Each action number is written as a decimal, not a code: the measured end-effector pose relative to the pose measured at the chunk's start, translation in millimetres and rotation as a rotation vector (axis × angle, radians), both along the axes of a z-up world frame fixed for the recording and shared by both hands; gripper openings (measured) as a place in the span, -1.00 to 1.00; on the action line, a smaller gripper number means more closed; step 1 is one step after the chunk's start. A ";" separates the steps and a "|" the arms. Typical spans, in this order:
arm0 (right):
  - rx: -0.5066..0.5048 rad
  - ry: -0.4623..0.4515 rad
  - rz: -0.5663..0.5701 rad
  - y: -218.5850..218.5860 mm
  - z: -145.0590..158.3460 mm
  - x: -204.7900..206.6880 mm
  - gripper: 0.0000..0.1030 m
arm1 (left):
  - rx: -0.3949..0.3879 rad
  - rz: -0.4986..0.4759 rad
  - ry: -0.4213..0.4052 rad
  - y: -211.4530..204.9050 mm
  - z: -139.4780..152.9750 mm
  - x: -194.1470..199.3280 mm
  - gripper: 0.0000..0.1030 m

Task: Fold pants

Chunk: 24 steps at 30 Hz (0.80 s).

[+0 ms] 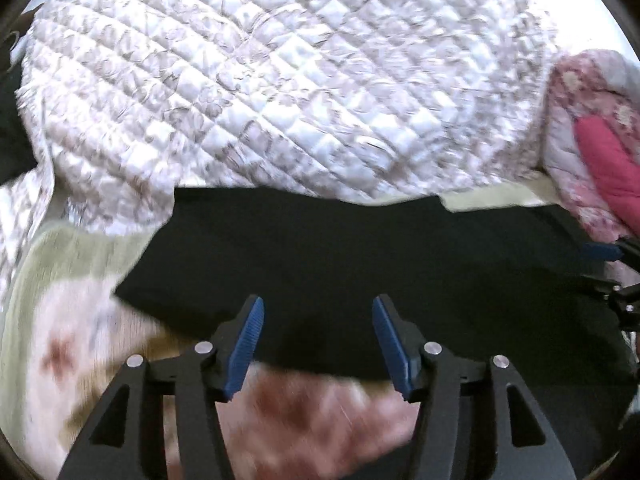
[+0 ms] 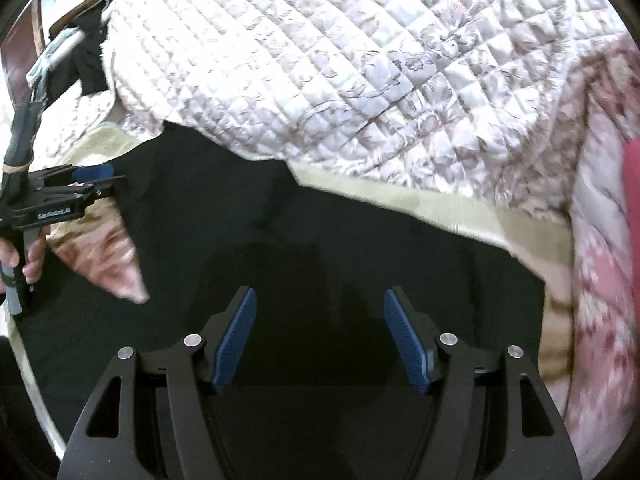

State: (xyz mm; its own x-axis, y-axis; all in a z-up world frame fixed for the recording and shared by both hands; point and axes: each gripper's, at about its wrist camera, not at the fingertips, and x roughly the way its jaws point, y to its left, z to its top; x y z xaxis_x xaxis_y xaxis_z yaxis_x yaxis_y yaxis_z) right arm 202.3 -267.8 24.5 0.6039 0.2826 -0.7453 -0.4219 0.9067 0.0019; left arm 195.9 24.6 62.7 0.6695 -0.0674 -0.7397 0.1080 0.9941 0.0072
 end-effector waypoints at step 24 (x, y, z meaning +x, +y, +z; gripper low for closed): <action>-0.098 -0.003 0.077 15.3 12.3 51.4 -0.84 | 0.080 0.012 0.035 -19.9 -42.1 78.9 -0.93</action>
State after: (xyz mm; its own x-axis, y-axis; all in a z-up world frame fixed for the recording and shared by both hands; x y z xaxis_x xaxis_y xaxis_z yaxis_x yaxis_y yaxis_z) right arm 253.7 -252.5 36.8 0.5857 0.2538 -0.7698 -0.4899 0.8674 -0.0868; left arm 274.8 4.7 20.6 0.6437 0.0010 -0.7653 0.0977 0.9917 0.0834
